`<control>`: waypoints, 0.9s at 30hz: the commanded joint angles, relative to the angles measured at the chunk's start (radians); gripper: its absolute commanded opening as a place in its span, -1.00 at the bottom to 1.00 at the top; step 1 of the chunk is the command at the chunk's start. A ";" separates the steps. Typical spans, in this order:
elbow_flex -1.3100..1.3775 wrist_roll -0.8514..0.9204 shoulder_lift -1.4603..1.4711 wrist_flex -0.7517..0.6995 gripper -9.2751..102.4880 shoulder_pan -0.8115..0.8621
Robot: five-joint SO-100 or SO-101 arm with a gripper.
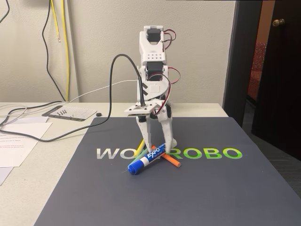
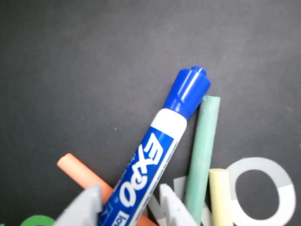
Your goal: Pick up the blue marker.
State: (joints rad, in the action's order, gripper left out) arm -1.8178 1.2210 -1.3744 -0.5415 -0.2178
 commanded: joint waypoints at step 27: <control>0.044 0.026 0.046 0.083 -0.52 0.020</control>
State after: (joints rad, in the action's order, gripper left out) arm -1.8009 1.2349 -1.3208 -0.4755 -0.1994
